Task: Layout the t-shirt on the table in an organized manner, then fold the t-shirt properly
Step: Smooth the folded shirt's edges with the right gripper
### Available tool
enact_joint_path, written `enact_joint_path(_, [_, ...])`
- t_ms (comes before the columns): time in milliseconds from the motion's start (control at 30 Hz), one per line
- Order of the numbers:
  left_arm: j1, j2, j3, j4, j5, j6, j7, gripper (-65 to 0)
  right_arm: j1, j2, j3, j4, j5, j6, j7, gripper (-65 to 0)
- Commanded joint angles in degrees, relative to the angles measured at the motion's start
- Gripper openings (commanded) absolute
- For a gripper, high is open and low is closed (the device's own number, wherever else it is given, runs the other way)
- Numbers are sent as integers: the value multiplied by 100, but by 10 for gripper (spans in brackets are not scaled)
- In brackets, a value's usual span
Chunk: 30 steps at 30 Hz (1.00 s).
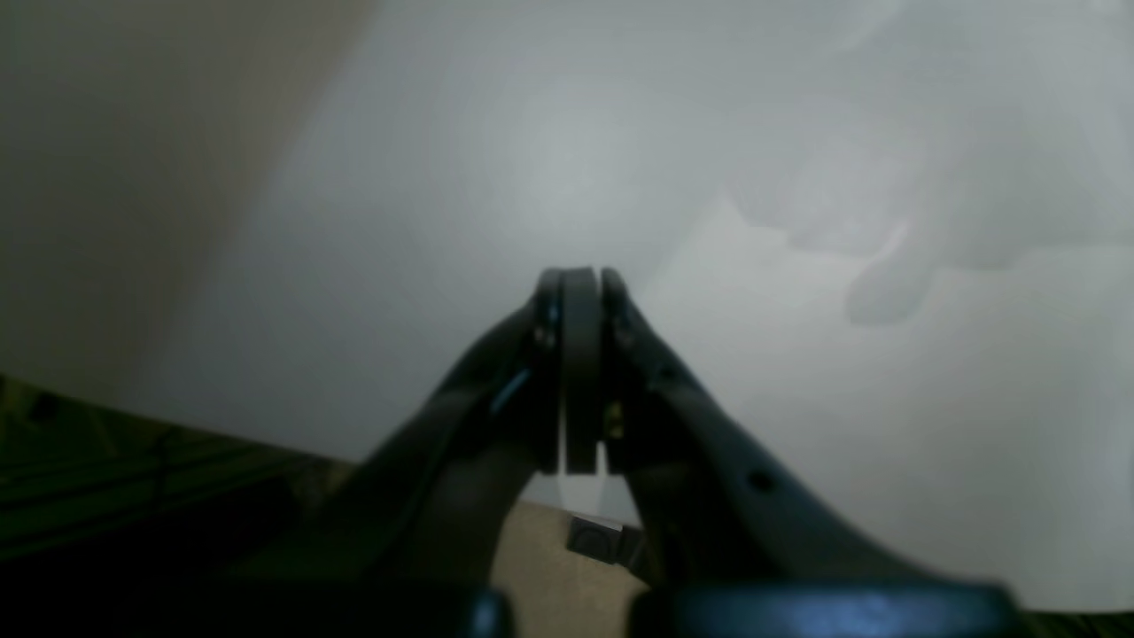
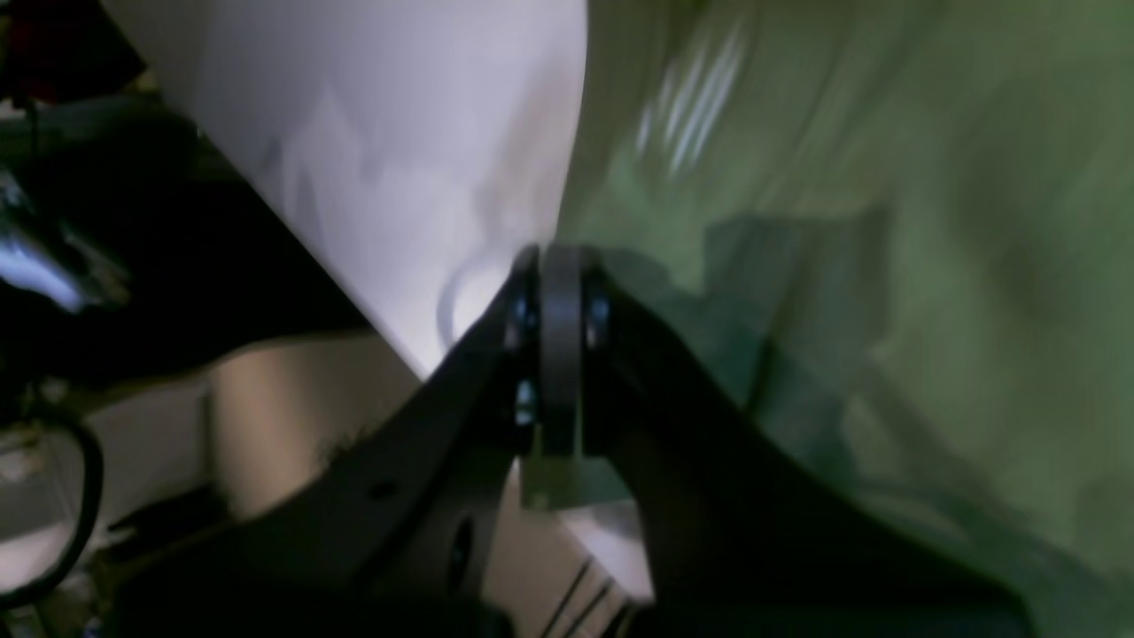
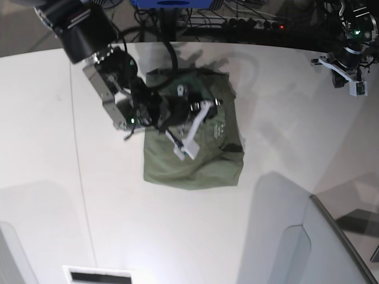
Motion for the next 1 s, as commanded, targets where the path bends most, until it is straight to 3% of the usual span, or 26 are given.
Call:
enact_joint_path(0, [-45, -74, -31, 87, -20, 32, -117, -650, 48, -48, 4, 145, 76, 49, 94, -650])
enact_joint_path(400, [-89, -145, -22, 79, -20, 32, -108, -650, 188, -109, -39, -690, -82, 49, 305, -650])
enact_joint_path(567, [-89, -373, 690, 123, -29, 32, -99, -650, 461, -408, -48, -1543, -91, 76, 323, -650])
enact_joint_path(700, [-247, -320, 1130, 167, -82, 32, -81, -650, 531, -452, -48, -1358, -82, 84, 296, -650])
enact_joint_path(867, [-326, 31, 1446, 421, -82, 32, -73, -650, 373, 146, 31, -40, -47, 58, -117, -650])
enact_joint_path(967, [-159, 260, 1631, 879, -90, 32, -64, -650, -93, 585, 426, 962, -47, 58, -205, -650])
